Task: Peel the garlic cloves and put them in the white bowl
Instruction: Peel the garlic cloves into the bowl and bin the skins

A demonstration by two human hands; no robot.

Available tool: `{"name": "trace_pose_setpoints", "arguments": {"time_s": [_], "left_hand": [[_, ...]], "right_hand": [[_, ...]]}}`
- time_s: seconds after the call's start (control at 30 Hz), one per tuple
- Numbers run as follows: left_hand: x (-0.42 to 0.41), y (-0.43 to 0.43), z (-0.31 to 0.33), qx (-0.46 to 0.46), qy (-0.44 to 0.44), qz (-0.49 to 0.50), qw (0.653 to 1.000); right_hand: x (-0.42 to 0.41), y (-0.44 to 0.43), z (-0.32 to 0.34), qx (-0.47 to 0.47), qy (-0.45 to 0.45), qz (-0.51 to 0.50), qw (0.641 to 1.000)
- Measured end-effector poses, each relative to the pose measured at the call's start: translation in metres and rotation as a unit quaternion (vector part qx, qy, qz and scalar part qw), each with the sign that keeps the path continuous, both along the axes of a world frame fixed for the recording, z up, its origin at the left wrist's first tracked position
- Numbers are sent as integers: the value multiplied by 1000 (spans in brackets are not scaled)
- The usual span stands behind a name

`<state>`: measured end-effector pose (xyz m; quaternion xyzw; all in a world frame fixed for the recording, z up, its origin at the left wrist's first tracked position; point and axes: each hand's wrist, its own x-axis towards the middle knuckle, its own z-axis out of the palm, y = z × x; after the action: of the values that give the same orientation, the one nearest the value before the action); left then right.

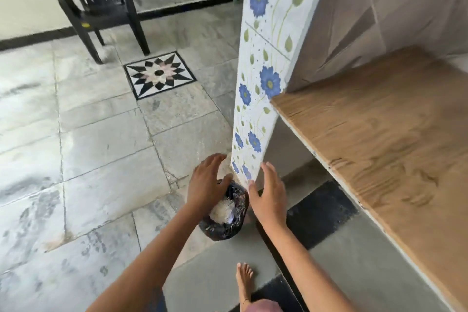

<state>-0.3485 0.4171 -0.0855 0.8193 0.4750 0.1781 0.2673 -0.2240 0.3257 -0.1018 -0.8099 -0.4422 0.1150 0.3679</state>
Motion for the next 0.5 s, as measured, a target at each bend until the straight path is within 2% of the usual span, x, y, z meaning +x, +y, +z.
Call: {"name": "trace_pose_setpoints", "arguments": {"time_s": [0.13,0.23,0.5], "left_hand": [[18,-44,45,48,-53,-104,992],[37,-67,61,64,-68,-155,983],[163,-167,109,80,-96,-347,930]], "right_hand": [[-12,-77,38,71,14,-128,989],[-1,-117,52,78,-32,-193,978],[88,-263,88,105,-98,-397,907]]}}
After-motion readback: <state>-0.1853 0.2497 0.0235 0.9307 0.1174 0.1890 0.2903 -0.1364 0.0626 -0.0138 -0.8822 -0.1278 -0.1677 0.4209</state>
